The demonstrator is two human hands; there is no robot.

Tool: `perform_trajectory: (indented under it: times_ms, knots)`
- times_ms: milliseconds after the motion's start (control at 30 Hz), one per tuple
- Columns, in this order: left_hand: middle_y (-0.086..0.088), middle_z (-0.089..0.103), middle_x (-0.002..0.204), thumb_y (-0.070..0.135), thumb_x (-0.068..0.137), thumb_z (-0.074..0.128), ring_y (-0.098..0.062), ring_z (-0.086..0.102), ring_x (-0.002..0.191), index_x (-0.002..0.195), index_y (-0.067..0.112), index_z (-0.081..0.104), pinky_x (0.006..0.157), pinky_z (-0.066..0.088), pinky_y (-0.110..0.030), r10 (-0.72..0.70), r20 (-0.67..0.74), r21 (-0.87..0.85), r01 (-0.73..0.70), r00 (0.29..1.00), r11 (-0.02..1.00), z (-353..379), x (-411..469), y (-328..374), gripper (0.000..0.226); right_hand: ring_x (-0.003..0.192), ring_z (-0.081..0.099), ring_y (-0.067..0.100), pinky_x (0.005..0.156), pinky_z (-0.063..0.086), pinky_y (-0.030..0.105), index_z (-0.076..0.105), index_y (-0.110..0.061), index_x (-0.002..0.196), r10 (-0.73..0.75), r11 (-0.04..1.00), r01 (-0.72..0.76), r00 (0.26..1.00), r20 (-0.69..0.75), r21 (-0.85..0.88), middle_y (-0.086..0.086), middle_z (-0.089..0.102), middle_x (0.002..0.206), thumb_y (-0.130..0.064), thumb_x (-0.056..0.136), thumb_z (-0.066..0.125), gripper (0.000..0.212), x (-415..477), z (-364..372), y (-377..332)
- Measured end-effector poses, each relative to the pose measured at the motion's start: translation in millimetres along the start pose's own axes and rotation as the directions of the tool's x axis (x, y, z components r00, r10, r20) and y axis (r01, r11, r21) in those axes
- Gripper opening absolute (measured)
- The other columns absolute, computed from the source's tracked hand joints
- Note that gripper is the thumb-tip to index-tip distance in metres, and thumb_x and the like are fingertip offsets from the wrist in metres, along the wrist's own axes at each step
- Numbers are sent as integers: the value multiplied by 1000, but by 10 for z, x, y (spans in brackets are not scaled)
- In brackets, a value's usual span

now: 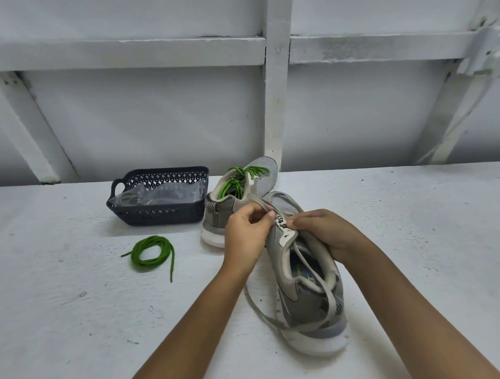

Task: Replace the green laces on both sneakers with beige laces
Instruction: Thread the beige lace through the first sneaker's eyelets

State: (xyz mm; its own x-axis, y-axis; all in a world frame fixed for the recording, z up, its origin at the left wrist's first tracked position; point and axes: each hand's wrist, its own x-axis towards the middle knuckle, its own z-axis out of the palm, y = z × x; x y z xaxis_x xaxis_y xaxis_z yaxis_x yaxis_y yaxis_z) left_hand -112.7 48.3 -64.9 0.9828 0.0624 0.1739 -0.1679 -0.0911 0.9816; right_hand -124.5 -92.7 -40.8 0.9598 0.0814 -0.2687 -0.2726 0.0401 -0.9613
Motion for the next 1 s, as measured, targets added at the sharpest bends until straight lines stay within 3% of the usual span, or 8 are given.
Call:
perform_trajectory:
  times_ms: [133, 233, 367, 500, 600, 700, 833, 1000]
  knots:
    - [3, 65, 68, 5, 84, 66, -10, 59, 66, 74, 18, 65, 69, 49, -30, 24, -5, 46, -24, 1000, 999, 20, 10, -12, 17, 52, 63, 10, 57, 53, 17, 65, 0, 79, -6, 1000, 6, 1000, 1, -1, 5, 67, 59, 6, 87, 55, 14, 0, -3, 11]
    - [0, 68, 74, 8, 84, 67, -12, 62, 73, 82, 7, 69, 76, 52, -32, 63, -8, 121, -62, 998, 991, 31, 12, -21, 2, 55, 64, 10, 61, 54, 18, 66, 0, 80, -12, 1000, 12, 1000, 8, 15, 5, 68, 61, 6, 87, 54, 15, 4, -5, 29]
    - [8, 65, 72, 11, 85, 65, -10, 62, 75, 82, 8, 68, 72, 47, -21, 125, 23, 259, -127, 992, 958, 30, -8, 16, 5, 59, 64, 12, 65, 53, 20, 67, 0, 81, -20, 1000, 20, 1000, 5, 6, 6, 68, 64, 6, 87, 54, 15, 15, -9, 35]
    - [3, 66, 74, 10, 85, 64, -10, 60, 73, 81, 8, 67, 66, 43, -14, 153, 60, 308, -165, 986, 937, 34, -1, 56, 5, 56, 64, 12, 63, 53, 20, 66, -1, 76, -28, 1000, 27, 999, 19, 8, 6, 68, 61, 4, 89, 53, 19, -3, 0, 36]
    - [11, 60, 67, 9, 85, 64, -1, 55, 66, 74, 13, 62, 59, 39, -5, 156, 95, 329, -179, 983, 927, 18, 4, 78, 12, 54, 63, 10, 62, 53, 19, 66, -2, 73, -37, 999, 37, 999, 16, 0, 4, 67, 58, 3, 90, 52, 22, -13, 6, 34]
    - [11, 57, 64, 8, 85, 63, 0, 53, 63, 71, 17, 58, 59, 38, -7, 185, 128, 356, -219, 974, 908, 9, -7, 107, 18, 53, 63, 9, 60, 53, 18, 65, -2, 72, -39, 999, 39, 999, 7, 1, 4, 67, 56, 4, 90, 52, 23, -23, 13, 34]
    - [6, 58, 65, 7, 84, 62, -10, 54, 66, 76, 11, 62, 60, 39, -13, 207, 157, 400, -254, 966, 881, 7, 23, 125, 10, 53, 63, 9, 59, 53, 17, 65, -1, 73, -44, 999, 44, 999, 15, 11, 4, 66, 58, 4, 90, 52, 22, -34, 14, 30]
    - [10, 57, 67, 9, 85, 63, -3, 53, 66, 82, 8, 64, 62, 39, -13, 157, 219, 401, -236, 963, 885, -18, 97, 144, 3, 54, 63, 8, 60, 52, 16, 65, -1, 75, -51, 999, 51, 999, 1, 6, 3, 67, 57, 4, 89, 53, 19, -19, 8, 46]
